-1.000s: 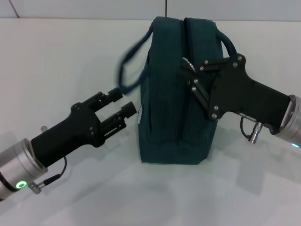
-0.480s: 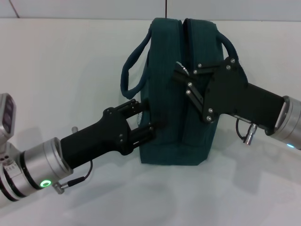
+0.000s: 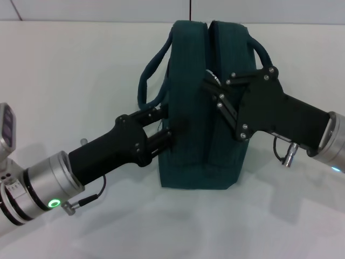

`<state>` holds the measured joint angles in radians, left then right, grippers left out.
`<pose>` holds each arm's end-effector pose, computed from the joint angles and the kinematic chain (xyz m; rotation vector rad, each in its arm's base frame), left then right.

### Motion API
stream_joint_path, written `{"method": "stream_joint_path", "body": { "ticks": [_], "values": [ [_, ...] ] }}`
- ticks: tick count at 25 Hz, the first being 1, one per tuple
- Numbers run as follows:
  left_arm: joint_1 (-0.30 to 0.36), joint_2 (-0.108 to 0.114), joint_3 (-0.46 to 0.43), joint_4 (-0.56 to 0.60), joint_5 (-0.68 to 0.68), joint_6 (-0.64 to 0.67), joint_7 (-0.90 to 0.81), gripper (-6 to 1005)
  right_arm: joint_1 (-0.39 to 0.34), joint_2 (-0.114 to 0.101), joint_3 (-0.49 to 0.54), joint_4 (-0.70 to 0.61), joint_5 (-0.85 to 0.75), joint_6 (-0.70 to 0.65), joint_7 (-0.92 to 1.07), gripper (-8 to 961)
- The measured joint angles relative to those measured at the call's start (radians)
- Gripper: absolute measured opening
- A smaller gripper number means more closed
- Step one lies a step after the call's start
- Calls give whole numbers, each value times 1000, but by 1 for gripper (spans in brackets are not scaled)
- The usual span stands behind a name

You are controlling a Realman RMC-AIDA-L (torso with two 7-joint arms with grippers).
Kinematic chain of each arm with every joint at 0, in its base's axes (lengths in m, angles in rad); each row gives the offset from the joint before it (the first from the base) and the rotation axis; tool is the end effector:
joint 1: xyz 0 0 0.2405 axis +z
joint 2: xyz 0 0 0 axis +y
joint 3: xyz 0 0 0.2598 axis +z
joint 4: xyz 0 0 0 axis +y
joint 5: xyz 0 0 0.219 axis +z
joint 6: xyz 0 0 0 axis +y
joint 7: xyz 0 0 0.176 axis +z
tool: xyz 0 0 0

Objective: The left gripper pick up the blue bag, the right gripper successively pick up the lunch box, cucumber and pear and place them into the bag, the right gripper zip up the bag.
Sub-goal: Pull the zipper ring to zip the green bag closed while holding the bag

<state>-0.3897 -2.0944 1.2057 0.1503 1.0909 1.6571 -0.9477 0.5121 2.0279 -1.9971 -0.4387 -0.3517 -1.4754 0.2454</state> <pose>-0.2506 0.2746 -0.0757 -2.3747 -0.7266 -1.3616 0.1559 0.3191 -0.0793 -2.2906 -0.4158 1.2082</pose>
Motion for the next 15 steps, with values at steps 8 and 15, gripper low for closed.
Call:
{"method": "stream_joint_path", "body": {
  "ticks": [8, 15],
  "values": [
    [10, -8, 6, -30, -41, -11, 173, 267, -6, 0, 0, 3, 25, -7, 5, 20],
    [0, -8, 8, -38, -36, -11, 220, 145, -19, 0, 0, 1, 56, -14, 4, 20]
  ]
}}
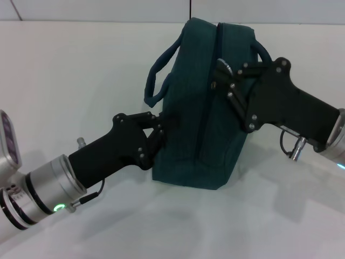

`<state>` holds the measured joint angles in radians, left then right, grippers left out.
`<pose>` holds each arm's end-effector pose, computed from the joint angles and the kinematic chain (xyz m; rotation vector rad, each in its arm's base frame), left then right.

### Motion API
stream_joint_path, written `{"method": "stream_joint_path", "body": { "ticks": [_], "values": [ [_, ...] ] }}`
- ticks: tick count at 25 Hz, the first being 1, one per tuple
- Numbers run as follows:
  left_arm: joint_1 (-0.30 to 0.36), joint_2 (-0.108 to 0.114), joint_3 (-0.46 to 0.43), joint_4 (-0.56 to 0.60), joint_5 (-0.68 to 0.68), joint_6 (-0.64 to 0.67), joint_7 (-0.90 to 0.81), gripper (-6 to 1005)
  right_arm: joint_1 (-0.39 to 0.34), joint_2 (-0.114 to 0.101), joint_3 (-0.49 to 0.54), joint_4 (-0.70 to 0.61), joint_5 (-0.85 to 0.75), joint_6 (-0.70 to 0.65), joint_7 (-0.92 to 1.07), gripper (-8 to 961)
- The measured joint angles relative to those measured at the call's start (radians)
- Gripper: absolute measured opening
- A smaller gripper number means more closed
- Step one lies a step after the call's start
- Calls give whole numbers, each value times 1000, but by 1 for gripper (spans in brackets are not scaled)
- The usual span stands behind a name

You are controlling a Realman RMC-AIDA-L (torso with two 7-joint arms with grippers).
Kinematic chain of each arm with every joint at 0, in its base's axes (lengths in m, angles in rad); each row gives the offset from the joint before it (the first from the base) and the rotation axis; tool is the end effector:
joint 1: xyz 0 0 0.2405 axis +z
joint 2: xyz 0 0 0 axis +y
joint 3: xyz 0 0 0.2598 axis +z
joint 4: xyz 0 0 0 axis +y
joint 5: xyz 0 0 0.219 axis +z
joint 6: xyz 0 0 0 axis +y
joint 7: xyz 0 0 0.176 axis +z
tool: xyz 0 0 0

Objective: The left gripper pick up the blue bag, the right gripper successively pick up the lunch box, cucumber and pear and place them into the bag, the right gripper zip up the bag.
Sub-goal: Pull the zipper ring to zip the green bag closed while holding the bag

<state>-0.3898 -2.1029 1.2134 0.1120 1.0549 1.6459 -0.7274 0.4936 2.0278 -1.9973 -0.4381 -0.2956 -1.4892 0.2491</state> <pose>-0.2541 0.2725 -0.0805 -2.3387 -0.5148 -1.2698 0.1594 0.3212 -0.0709 -2.2366 -0.3591 1.2310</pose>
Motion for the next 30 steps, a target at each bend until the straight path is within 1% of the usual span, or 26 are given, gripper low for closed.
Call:
{"method": "stream_joint_path", "body": {
  "ticks": [3, 9, 12, 20, 27, 30],
  "values": [
    [0, -1, -1, 0, -3, 2, 10, 93, -1, 0, -1, 0, 9, -1, 0, 20],
    [0, 4, -3, 5, -6, 4, 12, 48, -1, 0, -5, -1, 12, -2, 1, 20],
    [-1, 8, -1, 8, 4, 4, 21, 51, -2, 0, -26, -1, 40, -2, 1, 20],
    [0, 13, 1, 4, 44, -6, 95, 58, -19, 0, -73, 8, 199, -4, 6, 20],
    [14, 19, -2, 9, 52, -6, 95, 64, -32, 0, -72, 31, 306, -9, 73, 20],
    [21, 28, -4, 10, 48, 1, 93, 67, -32, 0, -69, 60, 345, -6, 96, 20]
  ]
}}
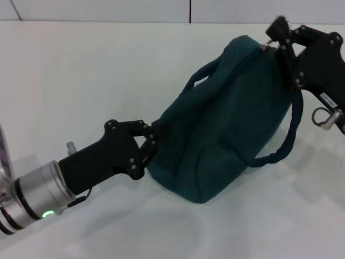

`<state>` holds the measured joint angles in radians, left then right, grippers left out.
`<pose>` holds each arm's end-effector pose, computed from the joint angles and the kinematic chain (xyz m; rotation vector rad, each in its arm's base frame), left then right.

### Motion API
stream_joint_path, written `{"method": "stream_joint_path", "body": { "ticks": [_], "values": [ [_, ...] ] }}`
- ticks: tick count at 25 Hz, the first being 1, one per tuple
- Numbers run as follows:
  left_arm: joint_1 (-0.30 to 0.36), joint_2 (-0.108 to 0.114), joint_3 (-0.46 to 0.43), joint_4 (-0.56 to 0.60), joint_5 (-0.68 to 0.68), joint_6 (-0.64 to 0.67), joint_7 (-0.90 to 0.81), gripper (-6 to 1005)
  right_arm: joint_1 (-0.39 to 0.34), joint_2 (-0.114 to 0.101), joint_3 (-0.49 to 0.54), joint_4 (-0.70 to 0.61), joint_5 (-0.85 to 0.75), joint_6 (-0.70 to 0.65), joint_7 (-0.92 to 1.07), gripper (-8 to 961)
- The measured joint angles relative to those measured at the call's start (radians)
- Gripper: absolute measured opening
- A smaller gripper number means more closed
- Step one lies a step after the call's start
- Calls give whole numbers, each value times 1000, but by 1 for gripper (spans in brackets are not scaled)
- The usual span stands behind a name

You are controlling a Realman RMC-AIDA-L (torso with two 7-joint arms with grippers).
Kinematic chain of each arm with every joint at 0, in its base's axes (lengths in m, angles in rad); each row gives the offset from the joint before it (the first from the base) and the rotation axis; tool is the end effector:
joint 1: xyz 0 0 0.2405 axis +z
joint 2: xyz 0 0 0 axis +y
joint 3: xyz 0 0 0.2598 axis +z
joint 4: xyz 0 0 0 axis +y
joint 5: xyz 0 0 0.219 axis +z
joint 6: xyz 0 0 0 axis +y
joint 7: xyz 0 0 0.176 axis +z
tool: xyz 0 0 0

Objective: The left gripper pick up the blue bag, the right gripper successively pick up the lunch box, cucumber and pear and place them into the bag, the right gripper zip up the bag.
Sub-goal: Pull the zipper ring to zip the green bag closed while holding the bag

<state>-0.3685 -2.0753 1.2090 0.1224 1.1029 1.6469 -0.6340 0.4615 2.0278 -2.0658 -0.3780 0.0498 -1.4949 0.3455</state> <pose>-0.2665 0.2663 -0.0752 -2.3761 -0.3890 -1.1758 0.1874 0.3422 -0.0400 -2.0244 0.0089 1.2889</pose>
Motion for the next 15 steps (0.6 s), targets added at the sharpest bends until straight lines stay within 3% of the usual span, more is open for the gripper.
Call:
{"method": "stream_joint_path", "body": {
  "ticks": [5, 15],
  "values": [
    [12, 23, -3, 1, -25, 29, -17, 72, -4, 0, -4, 42, 10, -11, 3, 20],
    [21, 32, -6, 12, -48, 33, -47, 81, -33, 0, 3, 71, 54, -39, 3, 20]
  ]
}}
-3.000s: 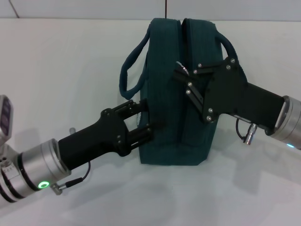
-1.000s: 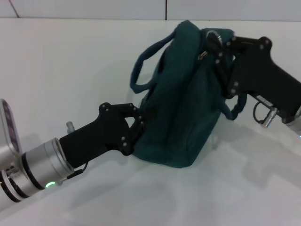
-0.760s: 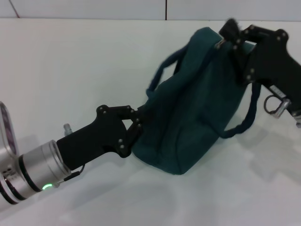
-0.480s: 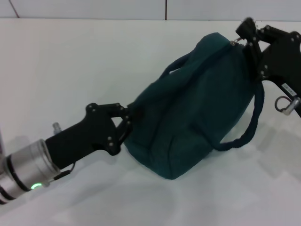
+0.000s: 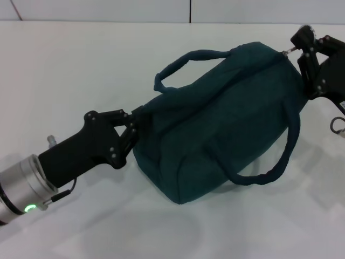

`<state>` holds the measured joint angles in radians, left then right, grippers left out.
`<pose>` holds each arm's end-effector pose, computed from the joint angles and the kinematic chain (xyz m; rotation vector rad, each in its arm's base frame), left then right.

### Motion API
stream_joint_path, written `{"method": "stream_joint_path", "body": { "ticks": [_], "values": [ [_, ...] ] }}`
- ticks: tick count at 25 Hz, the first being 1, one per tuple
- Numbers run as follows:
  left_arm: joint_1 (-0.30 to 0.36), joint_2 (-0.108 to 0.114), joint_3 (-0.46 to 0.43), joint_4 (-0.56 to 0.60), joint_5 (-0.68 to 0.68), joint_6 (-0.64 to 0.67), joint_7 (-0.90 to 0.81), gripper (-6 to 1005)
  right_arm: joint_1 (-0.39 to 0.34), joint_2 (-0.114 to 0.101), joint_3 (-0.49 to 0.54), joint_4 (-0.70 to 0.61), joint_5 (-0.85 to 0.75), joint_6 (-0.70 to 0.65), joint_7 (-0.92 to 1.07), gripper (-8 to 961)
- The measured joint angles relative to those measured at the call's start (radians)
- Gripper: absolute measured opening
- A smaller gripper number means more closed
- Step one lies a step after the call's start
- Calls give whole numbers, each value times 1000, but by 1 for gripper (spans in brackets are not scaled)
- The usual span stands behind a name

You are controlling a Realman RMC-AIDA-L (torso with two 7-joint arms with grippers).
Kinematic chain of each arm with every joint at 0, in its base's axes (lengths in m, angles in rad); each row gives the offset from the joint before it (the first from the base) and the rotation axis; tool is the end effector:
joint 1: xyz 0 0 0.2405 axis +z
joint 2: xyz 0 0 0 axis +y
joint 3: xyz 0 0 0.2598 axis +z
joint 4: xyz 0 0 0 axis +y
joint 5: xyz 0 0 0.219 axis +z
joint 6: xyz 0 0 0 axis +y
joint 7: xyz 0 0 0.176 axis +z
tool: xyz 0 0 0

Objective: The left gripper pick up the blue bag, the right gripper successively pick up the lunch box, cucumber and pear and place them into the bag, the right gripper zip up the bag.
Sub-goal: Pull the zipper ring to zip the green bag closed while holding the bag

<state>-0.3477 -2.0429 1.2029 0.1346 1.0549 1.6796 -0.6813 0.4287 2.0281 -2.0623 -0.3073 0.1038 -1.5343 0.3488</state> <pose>-0.2759 0.2697 -0.0529 -2.3155 -0.4206 -1.2042 0.2164 0.3361 -0.0308 -1.9670 0.0866 1.2423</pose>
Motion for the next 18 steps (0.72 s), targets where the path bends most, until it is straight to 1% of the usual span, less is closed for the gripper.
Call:
{"method": "stream_joint_path", "body": {
  "ticks": [4, 11, 15, 17, 18],
  "values": [
    [10, 2, -23, 5, -13, 0, -23, 85, 0, 0, -2, 14, 3, 11, 1, 20],
    [5, 0, -25, 5, -18, -7, -35, 91, -5, 0, -2, 36, 5, 30, 18, 20],
    [-4, -9, -18, 17, -11, -3, -73, 95, -6, -1, -7, 36, 8, 29, 24, 19],
    [-4, -18, -16, 27, -4, -2, -81, 97, -6, 0, -7, 35, 8, 28, 24, 19],
    [0, -30, -19, 29, -6, -1, -76, 97, -6, 0, -7, 35, 7, 28, 24, 18]
  ]
}}
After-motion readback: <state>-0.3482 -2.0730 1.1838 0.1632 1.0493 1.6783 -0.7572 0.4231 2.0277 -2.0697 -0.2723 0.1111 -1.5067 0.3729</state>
